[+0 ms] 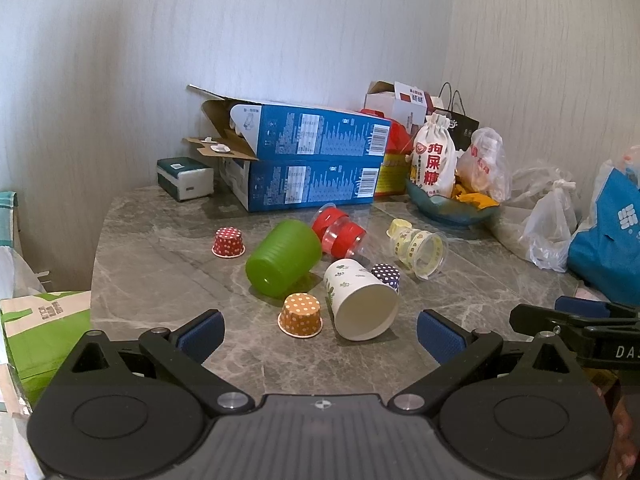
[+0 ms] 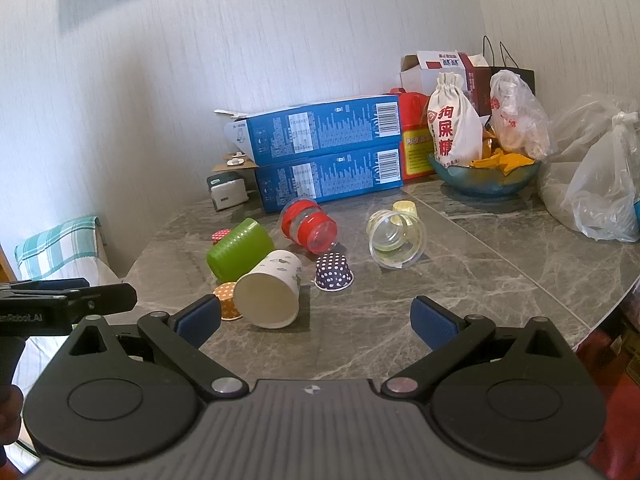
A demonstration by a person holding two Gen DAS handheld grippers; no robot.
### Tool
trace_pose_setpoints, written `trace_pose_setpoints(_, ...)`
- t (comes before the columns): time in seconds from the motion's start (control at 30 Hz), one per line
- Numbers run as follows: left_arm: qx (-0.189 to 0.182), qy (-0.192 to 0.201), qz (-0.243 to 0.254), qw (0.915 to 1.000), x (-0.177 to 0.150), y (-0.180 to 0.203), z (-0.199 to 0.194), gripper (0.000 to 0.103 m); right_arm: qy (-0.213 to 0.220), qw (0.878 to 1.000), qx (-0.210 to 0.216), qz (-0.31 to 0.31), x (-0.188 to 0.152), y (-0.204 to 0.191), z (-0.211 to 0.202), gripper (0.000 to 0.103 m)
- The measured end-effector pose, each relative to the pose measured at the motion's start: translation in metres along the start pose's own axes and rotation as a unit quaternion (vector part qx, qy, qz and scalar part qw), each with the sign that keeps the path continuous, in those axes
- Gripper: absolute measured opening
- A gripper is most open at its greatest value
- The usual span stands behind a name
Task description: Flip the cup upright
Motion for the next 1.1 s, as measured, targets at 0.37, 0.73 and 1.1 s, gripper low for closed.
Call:
trace_pose_setpoints(0.37, -0.001, -0.014, -0.001, 0.9999, 0.001, 0.001, 0.016, 0.103, -0.01, 1.0, 0.002, 0.008, -0.003, 0.012, 0.012, 0.102)
trace_pose_setpoints(0.73, 0.0, 0.014, -0.009, 0.9999, 0.007, 0.0, 0.023, 0.103, -0.013, 1.0, 0.014, 0.019, -0.003, 0.021, 0.024, 0.102)
trace_pose_setpoints(1.1, -0.047, -0.002, -0.033, 0.9983, 0.014, -0.005, 0.04, 0.103, -0.054, 0.995, 0.052, -0.064, 0.068, 0.008, 0.08, 0.102)
Point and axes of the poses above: each gripper's, at about its wrist camera, not at the fingertips, and z roughly the way its jaws point, y to its right, x to its top, the point moved 3 cm from there along z, roughly the way its jaws point, and after that the axes turned 5 degrees about z, right-handed, at the moved point
